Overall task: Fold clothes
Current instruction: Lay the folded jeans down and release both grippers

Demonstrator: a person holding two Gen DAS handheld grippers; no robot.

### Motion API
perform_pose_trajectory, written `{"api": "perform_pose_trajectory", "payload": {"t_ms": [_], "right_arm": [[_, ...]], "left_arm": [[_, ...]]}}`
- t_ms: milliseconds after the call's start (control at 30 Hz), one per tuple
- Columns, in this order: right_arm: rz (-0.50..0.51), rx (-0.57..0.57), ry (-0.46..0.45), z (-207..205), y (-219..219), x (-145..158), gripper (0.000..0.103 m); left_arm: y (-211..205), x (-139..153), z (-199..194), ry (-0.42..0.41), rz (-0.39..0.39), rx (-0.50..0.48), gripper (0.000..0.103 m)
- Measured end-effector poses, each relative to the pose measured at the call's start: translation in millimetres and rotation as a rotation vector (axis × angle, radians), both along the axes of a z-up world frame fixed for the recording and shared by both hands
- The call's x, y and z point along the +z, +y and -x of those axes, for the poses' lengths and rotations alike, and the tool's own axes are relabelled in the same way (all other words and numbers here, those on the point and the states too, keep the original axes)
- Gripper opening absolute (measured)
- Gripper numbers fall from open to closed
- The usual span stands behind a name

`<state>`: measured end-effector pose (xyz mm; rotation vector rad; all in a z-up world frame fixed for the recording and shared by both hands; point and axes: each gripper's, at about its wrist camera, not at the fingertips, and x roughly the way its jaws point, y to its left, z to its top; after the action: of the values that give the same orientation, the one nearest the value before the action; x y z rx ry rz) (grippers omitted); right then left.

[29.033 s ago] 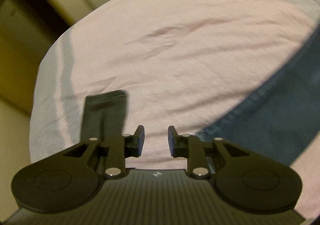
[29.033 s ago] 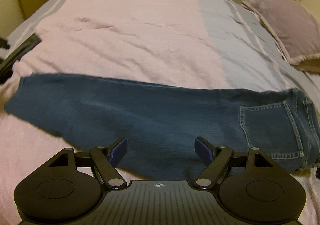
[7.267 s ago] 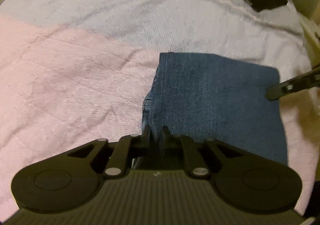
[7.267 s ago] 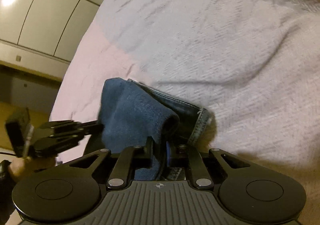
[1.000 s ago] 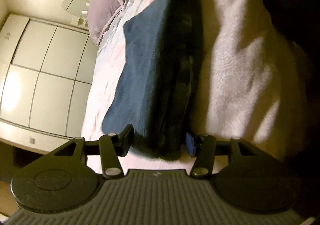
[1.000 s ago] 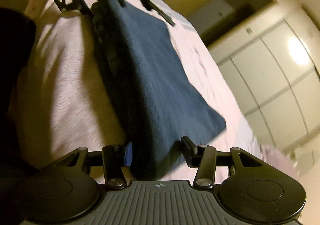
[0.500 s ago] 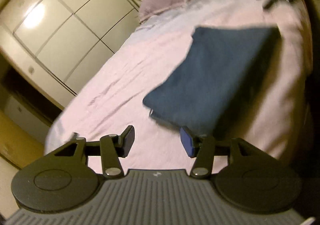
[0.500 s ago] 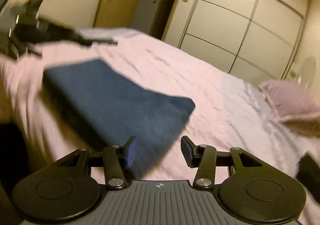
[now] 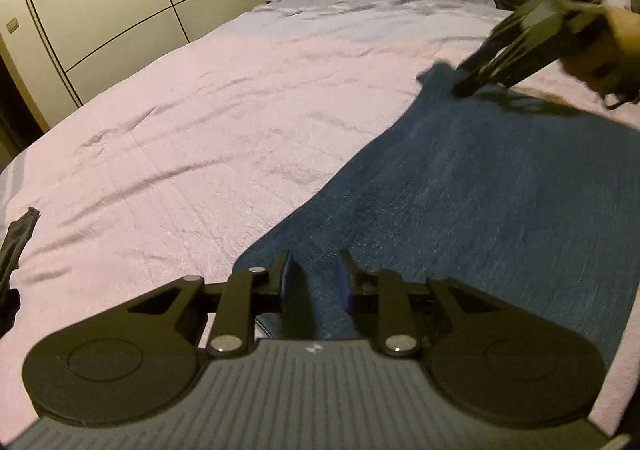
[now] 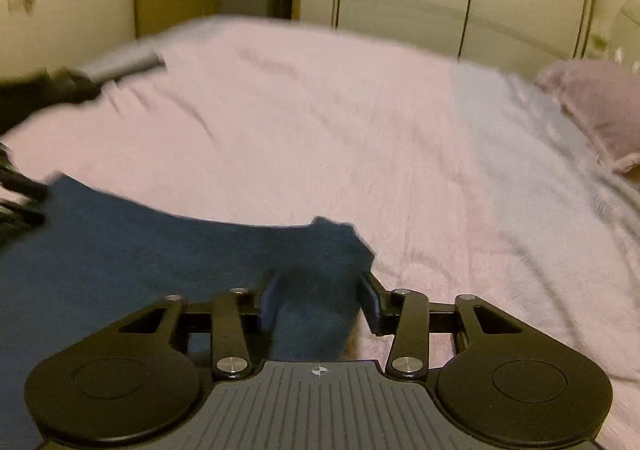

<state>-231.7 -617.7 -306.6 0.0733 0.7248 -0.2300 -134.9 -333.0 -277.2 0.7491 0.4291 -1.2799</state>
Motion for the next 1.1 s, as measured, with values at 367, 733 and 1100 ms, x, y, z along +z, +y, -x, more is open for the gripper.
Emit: {"api": "perform_pose_trajectory", "payload": {"t_ms": [367,733,1100], "right_arm": [[-0.022,-0.025,-0.096,45,16,32,0.046],[0.018,0.102,-0.076,136,133,12,0.046],[-0.06,0.016,-0.21,192,158,21,0.046]], "left_arm": [[1,7,-5,0.026,0.075,0.049,0.021],[87,0,38,0.107,0.132,0.08,0.021],[117,10,59,0.127,0.21,0.204,0.019]]}}
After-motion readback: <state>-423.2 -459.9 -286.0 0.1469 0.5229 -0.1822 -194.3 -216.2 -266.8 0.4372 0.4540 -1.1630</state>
